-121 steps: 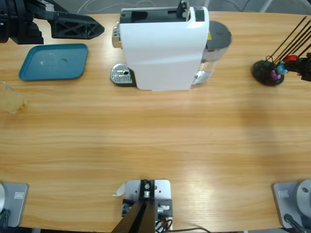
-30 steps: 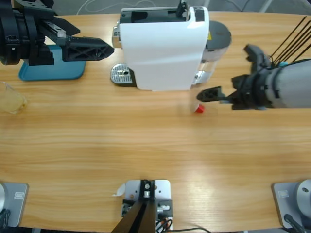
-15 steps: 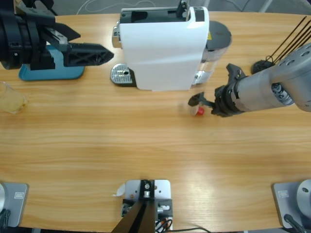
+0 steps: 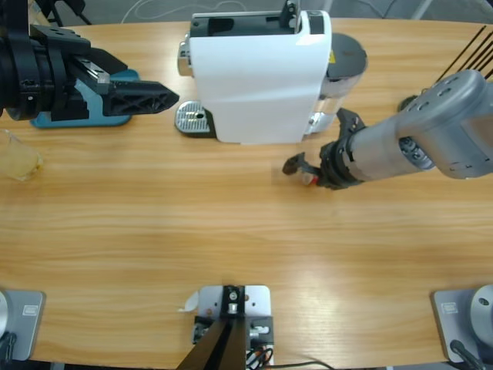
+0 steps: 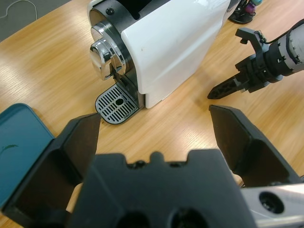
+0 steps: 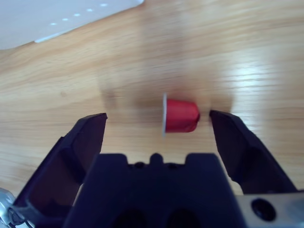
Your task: Pour coffee
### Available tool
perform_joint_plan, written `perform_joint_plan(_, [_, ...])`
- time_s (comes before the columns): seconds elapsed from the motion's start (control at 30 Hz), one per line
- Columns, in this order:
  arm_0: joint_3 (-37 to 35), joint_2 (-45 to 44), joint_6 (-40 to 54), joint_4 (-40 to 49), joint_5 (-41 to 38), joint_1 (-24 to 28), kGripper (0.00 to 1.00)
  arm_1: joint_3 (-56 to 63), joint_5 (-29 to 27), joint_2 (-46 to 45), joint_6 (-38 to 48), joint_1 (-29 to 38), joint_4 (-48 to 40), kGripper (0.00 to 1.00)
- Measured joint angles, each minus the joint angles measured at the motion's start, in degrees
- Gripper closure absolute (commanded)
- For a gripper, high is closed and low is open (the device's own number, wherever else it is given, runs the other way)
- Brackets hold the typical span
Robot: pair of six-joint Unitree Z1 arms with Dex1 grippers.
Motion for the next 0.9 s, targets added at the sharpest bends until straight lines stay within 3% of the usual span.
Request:
perform_joint_plan(0.27, [0.02,0.0,0.0,0.0,0.0,0.0,0.0,-0.07,0.0,0.34,-0.16,0.03,0.05,0.312])
perform_joint_plan(0.6, [0.15,0.0,0.0,0.0,0.0,0.0,0.0,-0.07,0.0,0.36,-0.16,0.03,0.78,0.316])
perform_joint_plan(0.77, [0.15,0.0,0.0,0.0,0.0,0.0,0.0,-0.07,0.0,0.39,-0.16,0.03,0.88,0.527])
perform_joint_plan(0.9, [0.15,0.0,0.0,0.0,0.0,0.0,0.0,-0.07,0.0,0.39,-0.41,0.03,1.42,0.57])
